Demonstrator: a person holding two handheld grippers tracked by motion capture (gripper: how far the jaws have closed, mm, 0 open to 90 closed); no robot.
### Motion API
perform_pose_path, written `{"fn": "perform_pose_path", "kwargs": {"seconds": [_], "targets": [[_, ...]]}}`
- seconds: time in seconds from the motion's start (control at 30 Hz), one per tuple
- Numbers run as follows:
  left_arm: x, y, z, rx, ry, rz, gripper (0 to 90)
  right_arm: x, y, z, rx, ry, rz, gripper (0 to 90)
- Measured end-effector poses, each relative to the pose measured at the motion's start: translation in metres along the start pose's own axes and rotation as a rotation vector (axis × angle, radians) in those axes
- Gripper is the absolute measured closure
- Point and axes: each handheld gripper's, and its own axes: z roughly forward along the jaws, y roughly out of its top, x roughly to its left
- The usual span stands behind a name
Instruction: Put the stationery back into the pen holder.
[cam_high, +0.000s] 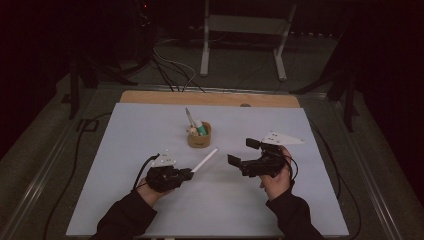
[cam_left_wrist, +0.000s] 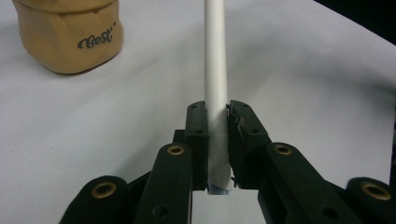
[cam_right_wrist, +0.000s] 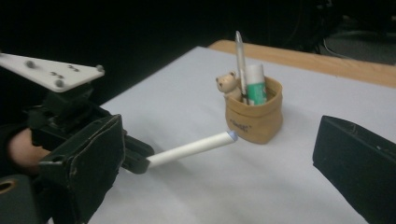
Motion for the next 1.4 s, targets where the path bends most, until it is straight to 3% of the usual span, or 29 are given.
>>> {"fn": "perform_pose_path", "kwargs": {"seconds": [0.17,0.4,0.43,0.87,0.9,1.07,1.1,1.3,1.4], "targets": [[0.000,-0.001,0.000,-0.005,0.001,0.003,79.9,-0.002,0.000,0.007,0.003,-0.021,0.034,2.0],[0.001,-0.001,-0.002,-0.037,0.007,-0.003,79.9,-0.009,-0.003,0.017,0.020,-0.033,0.125,2.0],[0.001,-0.001,-0.003,-0.041,0.007,0.004,79.9,-0.011,-0.005,0.020,0.028,-0.021,0.158,2.0],[-0.001,0.000,-0.005,-0.076,-0.016,0.008,79.9,-0.016,-0.023,0.039,0.078,0.058,0.289,2.8],[-0.002,0.000,-0.004,-0.076,-0.016,0.009,79.9,-0.015,-0.024,0.041,0.070,0.055,0.313,6.7],[-0.003,0.000,-0.004,-0.087,-0.016,0.019,79.9,-0.013,-0.025,0.044,0.076,0.058,0.335,7.0],[-0.004,0.000,-0.004,-0.090,-0.018,0.024,79.9,-0.012,-0.025,0.045,0.074,0.061,0.358,11.2],[-0.006,-0.001,-0.004,-0.102,-0.026,0.034,79.9,-0.015,-0.025,0.045,0.058,0.083,0.438,16.3],[-0.006,-0.001,-0.004,-0.102,-0.032,0.034,79.9,-0.015,-0.025,0.045,0.059,0.089,0.452,20.1]]}}
